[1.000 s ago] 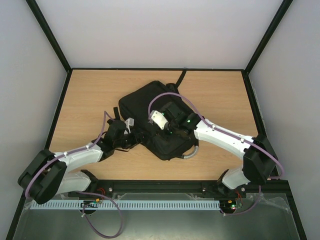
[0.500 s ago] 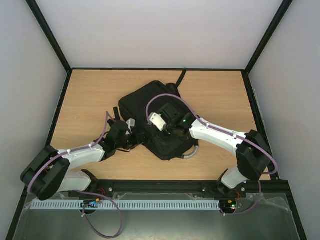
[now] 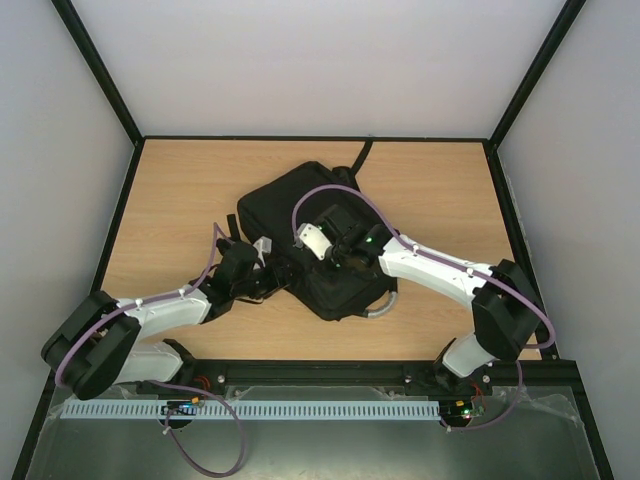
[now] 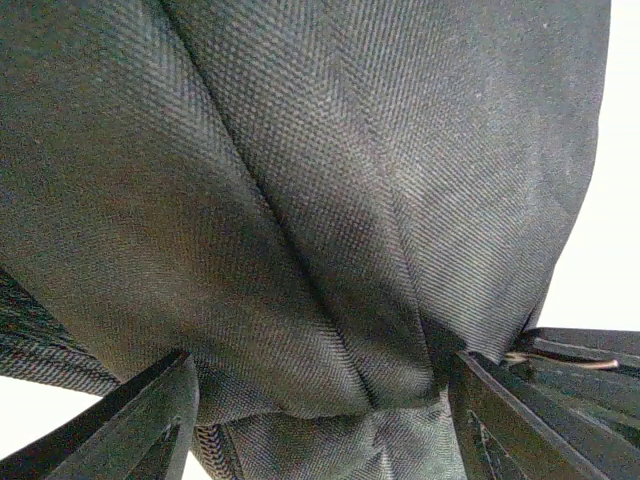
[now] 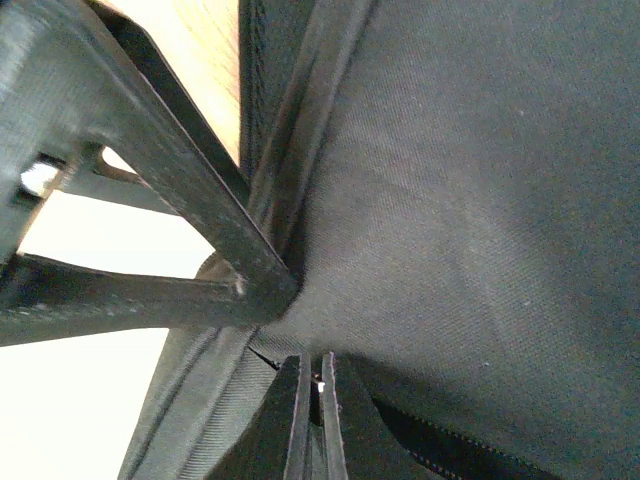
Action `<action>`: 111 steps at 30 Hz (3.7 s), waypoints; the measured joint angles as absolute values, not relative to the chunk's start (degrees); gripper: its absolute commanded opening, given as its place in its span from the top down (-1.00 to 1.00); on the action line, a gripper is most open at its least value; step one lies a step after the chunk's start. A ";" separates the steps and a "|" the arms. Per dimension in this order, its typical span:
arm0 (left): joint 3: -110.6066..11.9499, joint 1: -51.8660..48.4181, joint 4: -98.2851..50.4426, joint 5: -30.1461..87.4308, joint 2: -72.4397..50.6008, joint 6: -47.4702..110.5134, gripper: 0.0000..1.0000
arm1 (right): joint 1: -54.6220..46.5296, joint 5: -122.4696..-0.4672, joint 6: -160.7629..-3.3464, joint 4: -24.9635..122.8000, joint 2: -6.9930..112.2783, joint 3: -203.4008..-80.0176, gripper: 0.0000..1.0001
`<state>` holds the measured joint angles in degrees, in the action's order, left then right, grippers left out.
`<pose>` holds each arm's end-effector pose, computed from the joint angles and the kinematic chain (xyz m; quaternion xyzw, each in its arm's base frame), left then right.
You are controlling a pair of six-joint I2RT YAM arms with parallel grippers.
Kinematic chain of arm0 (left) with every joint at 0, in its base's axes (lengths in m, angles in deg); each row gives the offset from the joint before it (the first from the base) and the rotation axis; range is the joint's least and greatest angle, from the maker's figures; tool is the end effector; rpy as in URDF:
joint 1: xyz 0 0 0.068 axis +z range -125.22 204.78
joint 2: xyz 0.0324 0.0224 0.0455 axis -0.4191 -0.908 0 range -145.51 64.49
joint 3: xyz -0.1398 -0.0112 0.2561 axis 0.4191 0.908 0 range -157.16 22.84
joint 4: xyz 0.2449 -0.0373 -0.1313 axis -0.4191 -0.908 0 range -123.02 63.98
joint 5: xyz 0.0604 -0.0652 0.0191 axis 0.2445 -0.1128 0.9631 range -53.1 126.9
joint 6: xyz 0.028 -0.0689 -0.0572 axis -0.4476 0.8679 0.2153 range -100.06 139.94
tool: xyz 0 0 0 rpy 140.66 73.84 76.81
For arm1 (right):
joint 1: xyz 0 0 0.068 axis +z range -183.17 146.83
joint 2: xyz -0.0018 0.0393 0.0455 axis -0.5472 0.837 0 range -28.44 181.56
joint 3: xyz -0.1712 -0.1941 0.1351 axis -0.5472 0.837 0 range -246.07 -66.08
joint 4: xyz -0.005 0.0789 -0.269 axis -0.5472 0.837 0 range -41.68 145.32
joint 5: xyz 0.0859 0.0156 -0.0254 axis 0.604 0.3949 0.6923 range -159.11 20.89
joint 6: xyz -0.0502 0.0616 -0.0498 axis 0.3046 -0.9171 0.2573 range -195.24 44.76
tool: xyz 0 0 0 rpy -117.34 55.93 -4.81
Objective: Pack the student bag
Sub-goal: Zip the student bag at the center of the board, then reset both arms
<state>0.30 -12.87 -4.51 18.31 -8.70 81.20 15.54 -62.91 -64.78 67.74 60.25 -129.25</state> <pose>0.2109 -0.1967 0.1432 -0.0940 0.8496 -0.4704 0.2191 0.2509 0.2994 0.2255 -0.4734 0.7918 0.1726 0.3452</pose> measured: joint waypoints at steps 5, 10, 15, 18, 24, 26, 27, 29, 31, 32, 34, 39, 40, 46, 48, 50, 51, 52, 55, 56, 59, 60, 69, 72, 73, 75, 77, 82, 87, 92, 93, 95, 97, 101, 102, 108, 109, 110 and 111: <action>0.27 -13.57 -3.48 19.06 -8.55 82.05 -0.30 | 15.25 -60.07 -65.04 67.74 58.98 -129.23 0.99; 0.21 -13.70 -2.32 18.97 -8.72 82.88 0.13 | 15.08 -58.78 -65.22 67.74 58.87 -129.23 0.98; 0.14 -13.86 -1.42 19.17 -8.66 83.40 0.70 | 15.08 -59.00 -65.26 67.66 58.87 -129.03 0.99; 0.14 -13.86 -1.18 19.63 -8.22 83.53 0.95 | 15.01 -59.24 -65.39 67.22 58.87 -128.42 0.99; 0.19 -14.12 -1.75 20.67 -7.22 83.69 0.95 | 12.65 -58.45 -66.36 66.21 58.37 -127.07 0.99; 0.27 -14.14 -2.06 20.92 -6.73 83.64 0.95 | 10.57 -57.78 -66.88 65.95 57.71 -126.45 0.99; 0.34 -14.16 -2.19 21.02 -6.58 83.62 0.95 | 9.28 -57.56 -67.12 65.95 57.19 -126.11 0.99; 0.45 -14.16 -2.54 21.29 -6.30 83.58 0.95 | 6.86 -57.56 -67.64 65.84 56.05 -125.41 0.98; 0.62 -14.18 -2.56 21.37 -6.14 83.58 0.95 | 4.80 -57.58 -68.04 65.73 55.11 -125.01 0.99; 0.82 -14.18 -2.56 21.48 -5.95 83.58 0.95 | 3.73 -57.54 -68.23 65.60 54.74 -124.84 0.98; 1.24 -14.18 -2.56 21.57 -5.49 83.58 0.95 | 2.09 -57.49 -68.52 65.51 54.30 -124.66 0.99; 1.93 -14.18 -3.17 22.05 -4.11 83.49 0.95 | -2.34 -57.45 -69.04 65.49 54.15 -124.49 0.98; 2.00 -14.18 -3.41 22.16 -3.83 83.43 0.95 | -3.31 -57.40 -69.07 65.47 54.15 -124.42 0.99; 2.04 -14.18 -4.62 22.49 -3.02 83.29 0.95 | -9.71 -56.03 -69.09 64.99 54.43 -124.36 0.98; 2.07 -14.18 -4.64 22.51 -3.00 83.21 0.95 | -11.33 -55.42 -69.07 64.77 54.96 -124.36 0.98; 2.07 -14.18 -4.64 22.49 -3.00 83.14 0.95 | -12.81 -54.80 -69.04 64.46 55.61 -124.36 0.99; 2.07 -14.18 -4.66 22.49 -3.00 83.14 0.95 | -13.49 -54.65 -69.04 64.20 55.90 -124.36 0.99; 2.07 -14.18 -4.68 22.51 -3.00 83.14 0.95 | -14.28 -54.39 -69.04 63.85 56.27 -124.36 0.99; 2.07 -14.21 -4.68 22.49 -2.97 83.12 0.95 | -16.44 -53.58 -69.07 62.96 57.71 -124.36 0.99; 2.07 -14.21 -4.68 22.49 -2.97 83.10 0.95 | -17.12 -53.36 -69.07 62.67 58.30 -124.36 0.99; 2.07 -14.21 -4.68 22.47 -2.97 83.05 0.95 | -18.61 -52.60 -69.22 61.82 59.94 -124.40 0.98; 2.07 -14.21 -4.70 22.47 -2.97 83.03 0.95 | -18.93 -52.55 -69.31 61.62 60.49 -124.42 0.98; 2.07 -14.23 -4.68 22.45 -2.82 82.77 0.95 | -20.79 -51.09 -70.33 60.81 64.86 -125.41 0.98; 2.11 -14.23 -4.68 22.45 -2.76 82.66 0.95 | -20.83 -50.91 -70.36 60.81 65.80 -125.67 0.98; 2.13 -14.23 -4.68 22.47 -2.73 82.53 0.95 | -20.86 -50.83 -70.36 60.84 66.21 -125.82 0.95; 2.15 -14.23 -4.70 22.47 -2.58 82.31 0.88 | -20.90 -50.56 -70.36 61.03 67.26 -126.41 0.77; 2.15 -14.23 -5.01 22.62 -2.25 81.96 0.76 | -21.10 -50.94 -70.70 60.86 67.92 -126.67 0.53; 2.09 -14.16 -8.88 23.91 -0.79 79.80 0.33 | -23.83 -52.16 -71.91 60.70 68.01 -126.98 0.34; -1.04 -12.33 -15.81 25.16 1.03 75.23 -0.13 | -25.95 -52.95 -72.08 61.86 64.99 -127.39 0.19; -8.12 -6.23 -24.16 24.94 1.40 67.84 -0.42 | -25.97 -53.12 -71.47 64.33 58.56 -128.66 0.15; -9.69 -4.61 -25.93 24.22 1.40 66.44 -0.46 | -25.97 -53.21 -71.40 64.81 57.16 -128.95 0.13; -13.23 -0.61 -29.31 21.90 0.94 63.05 -0.73 | -25.97 -53.58 -71.43 65.40 54.30 -129.38 0.01; -18.52 3.76 -33.62 18.71 -1.44 59.25 -0.98 | -25.97 -54.45 -71.60 65.88 51.26 -129.67 -0.42; -31.75 9.90 -42.04 15.32 -8.79 53.22 -0.98 | -25.97 -56.03 -72.30 66.82 45.41 -131.57 -0.99; -33.65 10.56 -43.08 14.80 -9.51 52.26 -0.98 | -25.97 -56.36 -72.80 67.17 44.38 -132.66 -0.99; -36.69 10.08 -47.76 18.27 -7.78 47.16 -0.98 | -25.97 -56.60 -75.47 67.68 40.82 -135.04 -0.99; -36.64 9.86 -48.40 20.94 -6.47 46.01 -0.98 | -25.97 -56.75 -76.06 66.96 39.29 -133.19 -0.99; -36.38 9.51 -48.55 23.95 -4.70 44.85 -0.99 | -25.97 -56.97 -76.80 66.45 37.82 -131.29 -0.99; -35.59 9.05 -48.35 27.60 -1.95 43.60 -0.98 | -25.97 -57.47 -77.70 64.97 35.74 -128.12 -0.99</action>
